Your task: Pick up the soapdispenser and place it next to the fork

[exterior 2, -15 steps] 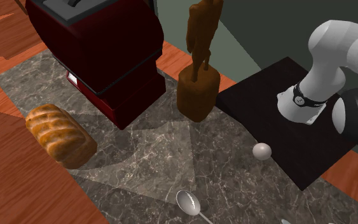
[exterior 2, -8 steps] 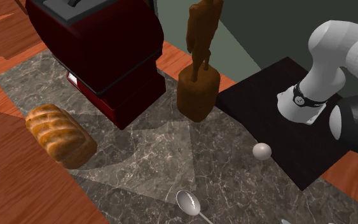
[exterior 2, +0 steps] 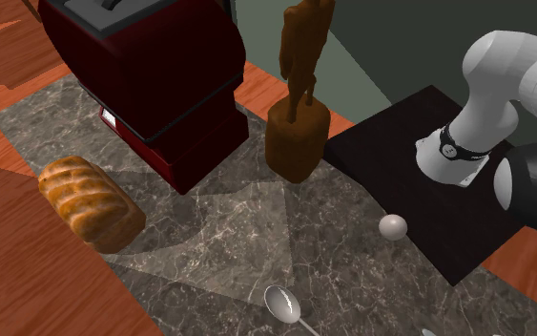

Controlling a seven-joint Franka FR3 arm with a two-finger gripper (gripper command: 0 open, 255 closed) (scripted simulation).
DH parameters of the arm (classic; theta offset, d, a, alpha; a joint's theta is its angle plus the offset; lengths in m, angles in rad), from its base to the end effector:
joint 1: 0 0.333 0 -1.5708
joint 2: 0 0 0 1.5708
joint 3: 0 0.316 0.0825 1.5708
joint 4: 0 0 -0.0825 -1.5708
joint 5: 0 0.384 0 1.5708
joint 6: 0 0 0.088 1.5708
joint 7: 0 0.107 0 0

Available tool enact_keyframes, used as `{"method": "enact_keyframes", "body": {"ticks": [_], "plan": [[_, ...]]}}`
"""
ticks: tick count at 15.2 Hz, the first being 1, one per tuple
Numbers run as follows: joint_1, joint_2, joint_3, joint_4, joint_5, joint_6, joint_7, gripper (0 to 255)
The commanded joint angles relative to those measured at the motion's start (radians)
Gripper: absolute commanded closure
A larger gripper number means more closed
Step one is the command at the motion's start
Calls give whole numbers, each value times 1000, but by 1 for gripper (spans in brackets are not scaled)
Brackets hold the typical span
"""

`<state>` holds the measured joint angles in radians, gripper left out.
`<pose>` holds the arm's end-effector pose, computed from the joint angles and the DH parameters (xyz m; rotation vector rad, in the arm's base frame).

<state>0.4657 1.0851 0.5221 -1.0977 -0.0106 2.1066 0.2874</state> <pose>0.5322 0.5595 0.2026 -2.6703 -0.6106 0.3195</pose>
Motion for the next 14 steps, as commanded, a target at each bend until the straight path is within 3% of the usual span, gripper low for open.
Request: {"method": "enact_keyframes", "body": {"ticks": [1, 14], "plan": [[0, 0, 0, 0, 0, 0, 0, 255], [-8, -48, 9, -8, 6, -38, 15, 255]]}}
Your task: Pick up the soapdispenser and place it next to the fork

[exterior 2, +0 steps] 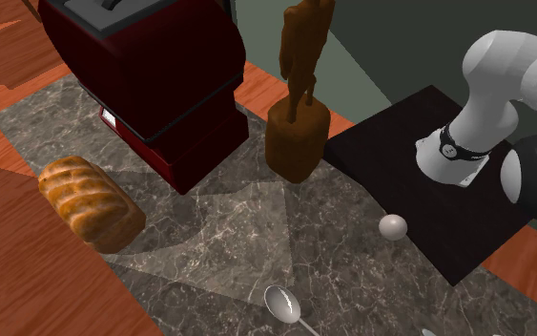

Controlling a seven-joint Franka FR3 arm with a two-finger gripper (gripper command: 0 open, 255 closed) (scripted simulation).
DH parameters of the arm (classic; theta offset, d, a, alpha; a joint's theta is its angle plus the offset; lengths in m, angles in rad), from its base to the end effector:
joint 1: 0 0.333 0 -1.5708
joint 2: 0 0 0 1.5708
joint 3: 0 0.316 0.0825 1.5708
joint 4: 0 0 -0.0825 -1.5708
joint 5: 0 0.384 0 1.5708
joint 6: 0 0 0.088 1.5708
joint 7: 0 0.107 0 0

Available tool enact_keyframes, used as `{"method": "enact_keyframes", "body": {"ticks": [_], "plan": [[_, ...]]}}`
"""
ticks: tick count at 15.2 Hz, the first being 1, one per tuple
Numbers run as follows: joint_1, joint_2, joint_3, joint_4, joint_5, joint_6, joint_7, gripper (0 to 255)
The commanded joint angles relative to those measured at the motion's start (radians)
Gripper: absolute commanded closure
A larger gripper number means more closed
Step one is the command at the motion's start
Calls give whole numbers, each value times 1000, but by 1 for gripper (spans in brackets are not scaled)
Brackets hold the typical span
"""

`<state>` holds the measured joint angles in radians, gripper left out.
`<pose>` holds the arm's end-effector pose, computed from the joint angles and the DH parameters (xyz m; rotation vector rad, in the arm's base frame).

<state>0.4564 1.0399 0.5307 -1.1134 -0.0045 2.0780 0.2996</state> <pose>0.5314 0.5588 0.2288 -2.6707 -0.6109 0.3207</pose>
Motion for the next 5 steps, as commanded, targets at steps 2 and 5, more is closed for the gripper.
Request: {"method": "enact_keyframes", "body": {"ticks": [2, 5], "plan": [[-1, -18, 4, 7, 3, -24, 8, 255], [-3, -39, 8, 11, 6, -46, 15, 255]]}}
